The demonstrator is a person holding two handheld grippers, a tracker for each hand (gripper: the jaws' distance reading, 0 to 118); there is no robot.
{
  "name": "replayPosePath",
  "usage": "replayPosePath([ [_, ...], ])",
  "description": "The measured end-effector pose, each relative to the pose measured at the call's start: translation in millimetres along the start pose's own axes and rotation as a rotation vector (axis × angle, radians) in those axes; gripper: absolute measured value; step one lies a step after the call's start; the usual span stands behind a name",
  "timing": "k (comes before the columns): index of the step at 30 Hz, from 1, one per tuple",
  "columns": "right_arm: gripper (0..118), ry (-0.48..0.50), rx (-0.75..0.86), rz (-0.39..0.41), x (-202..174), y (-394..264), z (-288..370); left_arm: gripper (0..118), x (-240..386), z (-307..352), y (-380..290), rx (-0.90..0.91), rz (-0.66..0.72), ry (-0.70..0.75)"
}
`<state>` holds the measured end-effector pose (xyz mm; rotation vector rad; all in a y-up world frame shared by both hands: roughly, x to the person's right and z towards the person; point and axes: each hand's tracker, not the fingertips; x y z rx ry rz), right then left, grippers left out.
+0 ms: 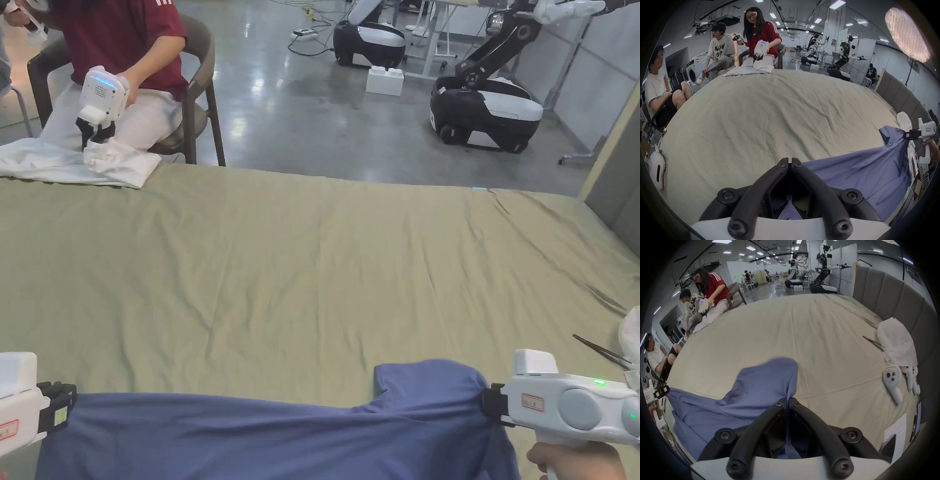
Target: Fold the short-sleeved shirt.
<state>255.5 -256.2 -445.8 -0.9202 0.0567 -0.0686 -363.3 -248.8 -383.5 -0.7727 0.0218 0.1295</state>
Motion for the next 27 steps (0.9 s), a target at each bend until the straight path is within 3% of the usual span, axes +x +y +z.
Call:
replayPosePath([
  [13, 0, -0.038, 0.055, 0.138, -7, -78, 121, 0, -33, 80, -55, 0.092, -0.05, -0.065],
  [21, 0, -0.085, -0.085, 0.189, -6, -158, 123, 0, -46, 98, -135, 0.005, -0.107, -0.038],
  [27, 0, -0.11, -0.192, 0.184, -8, -198, 97, 0, -33, 91, -160, -0.084, -0.093, -0.022],
])
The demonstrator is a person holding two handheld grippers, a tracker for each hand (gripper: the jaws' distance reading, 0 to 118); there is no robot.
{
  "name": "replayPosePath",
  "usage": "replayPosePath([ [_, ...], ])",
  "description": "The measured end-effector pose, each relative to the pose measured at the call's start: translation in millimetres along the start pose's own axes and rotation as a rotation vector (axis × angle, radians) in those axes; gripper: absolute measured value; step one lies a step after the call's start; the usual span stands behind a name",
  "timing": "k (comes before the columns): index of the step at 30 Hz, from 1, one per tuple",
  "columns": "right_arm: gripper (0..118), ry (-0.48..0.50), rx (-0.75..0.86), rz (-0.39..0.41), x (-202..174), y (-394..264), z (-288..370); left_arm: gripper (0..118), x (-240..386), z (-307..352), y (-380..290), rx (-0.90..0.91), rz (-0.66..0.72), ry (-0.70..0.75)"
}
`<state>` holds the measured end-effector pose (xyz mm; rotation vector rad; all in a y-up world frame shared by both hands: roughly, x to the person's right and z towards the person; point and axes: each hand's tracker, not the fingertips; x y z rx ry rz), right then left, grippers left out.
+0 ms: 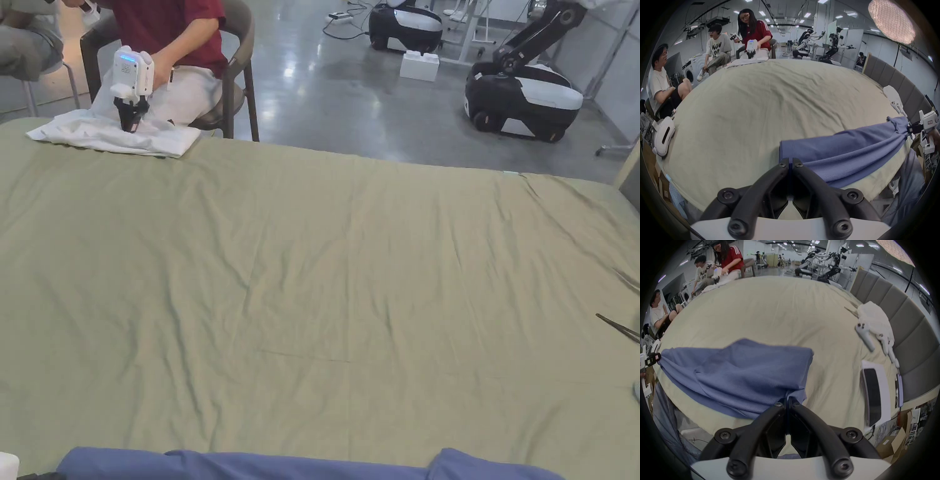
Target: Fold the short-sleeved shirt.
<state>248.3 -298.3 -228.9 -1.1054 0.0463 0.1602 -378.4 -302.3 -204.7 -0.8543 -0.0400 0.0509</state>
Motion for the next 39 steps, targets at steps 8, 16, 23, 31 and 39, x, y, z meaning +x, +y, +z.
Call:
replayPosePath([
  [8, 78, -0.01, -0.019, -0.012, -10, -5, -20, 53, 11, -16, -2, -0.074, 0.013, 0.042],
  [16, 78, -0.103, 0.145, -0.032, -22, 30, 38, 63, 21, 8, 28, 0.09, 0.06, 0.071],
  [23, 72, -0.094, 0.464, -0.105, -60, 74, 47, 62, 43, -8, 71, 0.265, 0.048, 0.072],
  [31, 4, -0.034, 0.791, -0.142, -115, 121, 63, 10, 97, 6, 116, 0.533, 0.006, 0.147],
  [39, 0, -0.053, 0.981, -0.155, -150, 137, 84, 0, 125, 32, 127, 0.69, -0.044, 0.222],
])
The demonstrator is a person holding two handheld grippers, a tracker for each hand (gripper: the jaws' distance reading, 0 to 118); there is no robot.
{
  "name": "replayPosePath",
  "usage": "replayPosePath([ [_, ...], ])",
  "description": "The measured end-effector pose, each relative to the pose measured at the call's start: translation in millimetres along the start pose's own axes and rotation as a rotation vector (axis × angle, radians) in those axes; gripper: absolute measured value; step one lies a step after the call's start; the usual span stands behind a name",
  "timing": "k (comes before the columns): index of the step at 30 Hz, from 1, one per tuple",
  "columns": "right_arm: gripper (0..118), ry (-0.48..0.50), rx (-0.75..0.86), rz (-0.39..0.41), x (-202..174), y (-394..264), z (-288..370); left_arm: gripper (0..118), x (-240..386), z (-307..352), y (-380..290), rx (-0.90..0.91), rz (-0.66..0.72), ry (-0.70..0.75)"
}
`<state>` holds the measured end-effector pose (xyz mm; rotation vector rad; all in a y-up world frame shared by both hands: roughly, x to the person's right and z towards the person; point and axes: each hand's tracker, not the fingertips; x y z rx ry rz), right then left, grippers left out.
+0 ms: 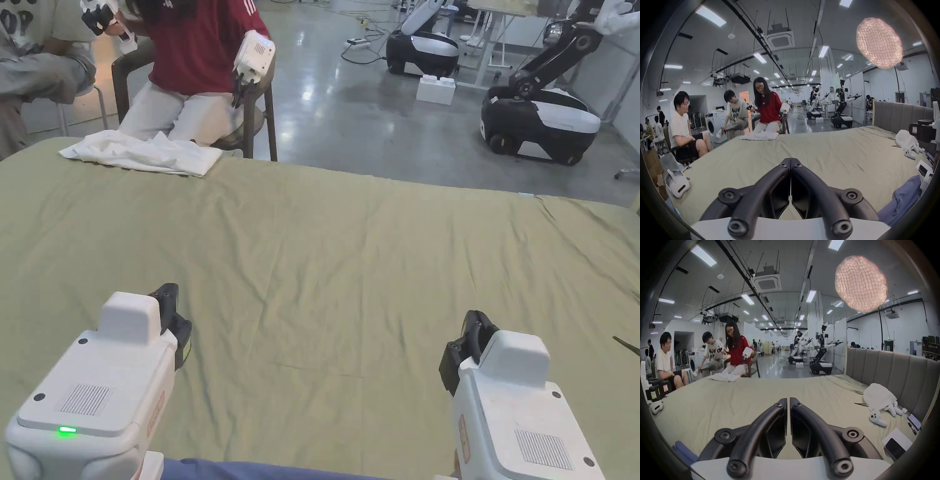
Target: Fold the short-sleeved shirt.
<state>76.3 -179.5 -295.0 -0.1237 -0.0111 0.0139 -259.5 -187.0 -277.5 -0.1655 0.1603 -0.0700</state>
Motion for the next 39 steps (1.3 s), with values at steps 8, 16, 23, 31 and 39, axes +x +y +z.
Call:
replayPosePath([
  [8, 0, 0.031, 0.056, 0.001, -7, 6, 7, 0, -51, 19, -1, -0.065, 0.06, -0.037],
  [16, 0, 0.07, 0.002, 0.05, -12, -4, 2, 1, -160, 7, -57, -0.505, 0.256, -0.216],
  [23, 0, 0.094, -0.057, 0.065, -18, -18, 0, 91, -211, -14, -121, -0.72, 0.582, -0.37],
  [31, 0, 0.097, -0.109, 0.074, -17, -28, 0, 88, -249, -55, -200, -0.895, 0.787, -0.489],
  [39, 0, 0.091, -0.131, 0.071, -16, -33, 3, 13, -208, -49, -225, -0.889, 1.03, -0.771],
])
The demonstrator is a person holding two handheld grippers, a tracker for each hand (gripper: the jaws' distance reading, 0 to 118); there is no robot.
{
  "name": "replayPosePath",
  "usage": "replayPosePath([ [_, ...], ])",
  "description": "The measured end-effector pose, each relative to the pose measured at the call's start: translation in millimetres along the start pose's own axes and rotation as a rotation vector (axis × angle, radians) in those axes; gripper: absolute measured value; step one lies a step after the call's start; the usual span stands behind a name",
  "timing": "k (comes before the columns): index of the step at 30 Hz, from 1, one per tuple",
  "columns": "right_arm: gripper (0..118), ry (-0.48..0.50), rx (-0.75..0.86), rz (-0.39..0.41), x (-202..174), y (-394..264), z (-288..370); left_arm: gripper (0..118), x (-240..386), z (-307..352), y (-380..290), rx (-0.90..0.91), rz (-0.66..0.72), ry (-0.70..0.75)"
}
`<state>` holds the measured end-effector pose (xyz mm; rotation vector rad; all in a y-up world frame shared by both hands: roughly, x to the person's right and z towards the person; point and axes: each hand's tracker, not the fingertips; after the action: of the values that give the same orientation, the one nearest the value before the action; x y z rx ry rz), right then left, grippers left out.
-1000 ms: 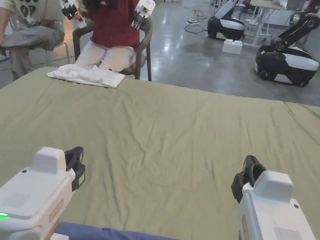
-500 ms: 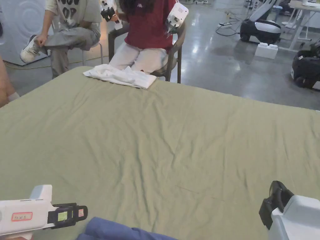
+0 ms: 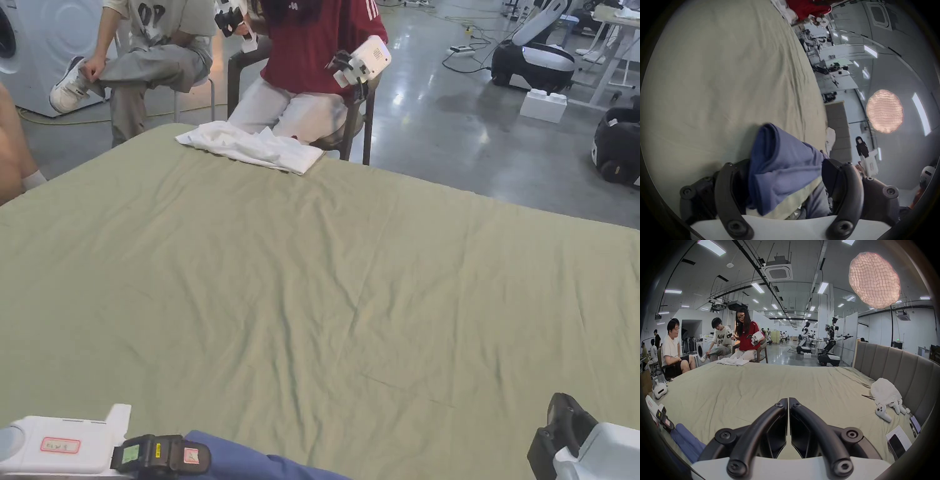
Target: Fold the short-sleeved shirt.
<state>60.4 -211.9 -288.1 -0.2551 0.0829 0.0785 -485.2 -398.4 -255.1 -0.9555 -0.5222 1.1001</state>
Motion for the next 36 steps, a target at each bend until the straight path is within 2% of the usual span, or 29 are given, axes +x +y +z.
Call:
replayPosePath([
  [3, 0, 0.001, -0.008, -0.013, -1, 0, 0, 11, -23, -17, 1, 0.021, -0.035, 0.042],
  [6, 0, 0.005, -0.011, -0.015, -2, -1, 0, 8, -26, -24, 3, 0.019, -0.07, 0.181],
  [8, 0, 0.008, -0.012, -0.013, -2, -1, 0, 8, -28, -20, 1, 0.052, -0.054, 0.119],
  [9, 0, 0.009, -0.012, -0.011, -2, -1, 1, 7, 36, -16, -22, 0.057, -0.056, 0.137],
  [12, 0, 0.009, -0.014, -0.011, 0, -2, 1, 7, 66, -13, -38, 0.074, -0.139, 0.183],
  [13, 0, 0.008, -0.016, -0.011, 1, -2, 1, 7, 42, -4, -11, 0.076, -0.138, 0.174],
  [23, 0, 0.0, -0.014, -0.019, 14, -3, -1, 7, 92, 44, 5, 0.147, -0.251, 0.234],
  [28, 0, 0.008, -0.015, -0.026, 16, -3, -3, 7, 125, 86, 5, 0.21, -0.278, 0.373],
  [29, 0, 0.011, -0.016, -0.028, 16, -3, -4, 7, 106, 102, 15, 0.227, -0.276, 0.372],
  [31, 0, 0.017, -0.014, -0.029, 16, -4, -4, 7, 112, 116, 16, 0.241, -0.286, 0.454],
  [36, 0, 0.032, -0.014, -0.037, 14, -6, -7, 7, 151, 103, -6, 0.218, -0.334, 0.535],
])
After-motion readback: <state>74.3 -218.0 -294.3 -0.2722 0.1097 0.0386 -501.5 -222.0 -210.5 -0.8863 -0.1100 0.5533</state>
